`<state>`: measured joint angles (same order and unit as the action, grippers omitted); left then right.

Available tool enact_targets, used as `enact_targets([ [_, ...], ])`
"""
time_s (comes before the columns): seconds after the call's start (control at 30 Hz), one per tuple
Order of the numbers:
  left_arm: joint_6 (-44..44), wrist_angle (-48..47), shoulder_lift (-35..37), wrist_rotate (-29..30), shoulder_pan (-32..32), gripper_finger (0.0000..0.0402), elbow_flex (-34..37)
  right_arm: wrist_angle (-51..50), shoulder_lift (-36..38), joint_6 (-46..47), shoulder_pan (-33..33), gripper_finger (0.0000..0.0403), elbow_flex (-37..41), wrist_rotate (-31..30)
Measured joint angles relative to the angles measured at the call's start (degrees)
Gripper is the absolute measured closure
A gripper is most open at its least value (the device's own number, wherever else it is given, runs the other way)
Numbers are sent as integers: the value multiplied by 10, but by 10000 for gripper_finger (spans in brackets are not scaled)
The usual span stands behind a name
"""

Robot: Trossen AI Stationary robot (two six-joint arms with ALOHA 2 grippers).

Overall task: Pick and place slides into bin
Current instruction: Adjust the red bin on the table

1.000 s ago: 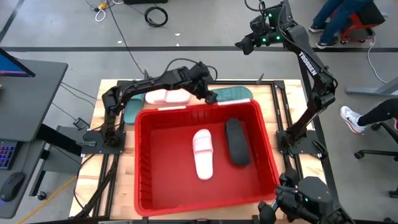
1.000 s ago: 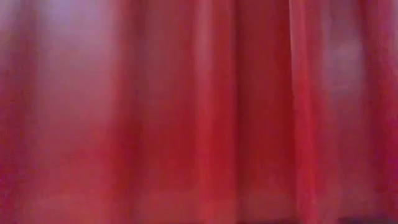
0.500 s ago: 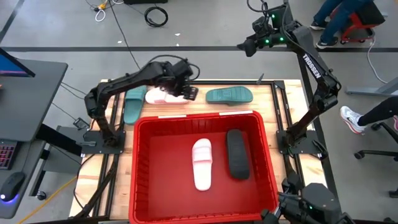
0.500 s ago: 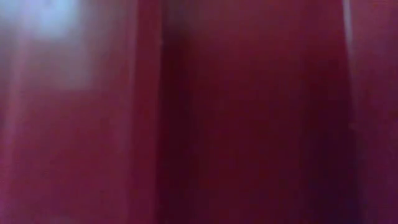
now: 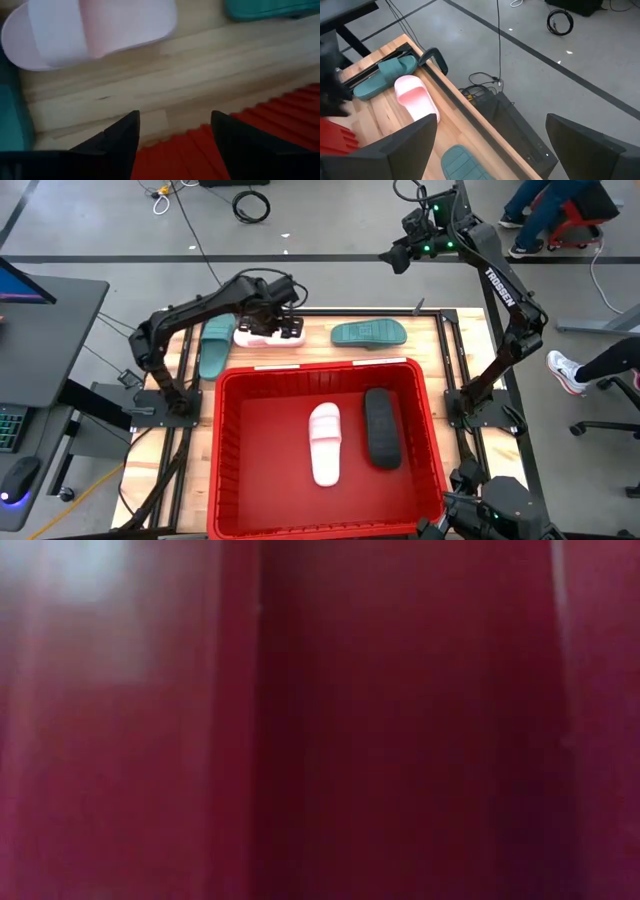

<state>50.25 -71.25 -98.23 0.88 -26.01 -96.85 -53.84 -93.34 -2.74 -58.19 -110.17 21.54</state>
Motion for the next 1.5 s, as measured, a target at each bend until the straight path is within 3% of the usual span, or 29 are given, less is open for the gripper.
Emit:
enact_targets([
  [0.27,0,32,91,-39,135,167,-1,0,0,-19,0,24,0,0],
  [0.5,109,18,69,-58,219,169,-1,-7,0,-4,0,24,0,0],
  [0.93,111,148,-64,-61,151,170,-2,-28,0,17,11,24,0,0],
  [1.3,121,238,-80,-3,90,180,0,-40,0,14,39,24,0,0],
  [1.5,88,200,-55,-3,82,193,-53,-40,0,14,40,24,0,0],
])
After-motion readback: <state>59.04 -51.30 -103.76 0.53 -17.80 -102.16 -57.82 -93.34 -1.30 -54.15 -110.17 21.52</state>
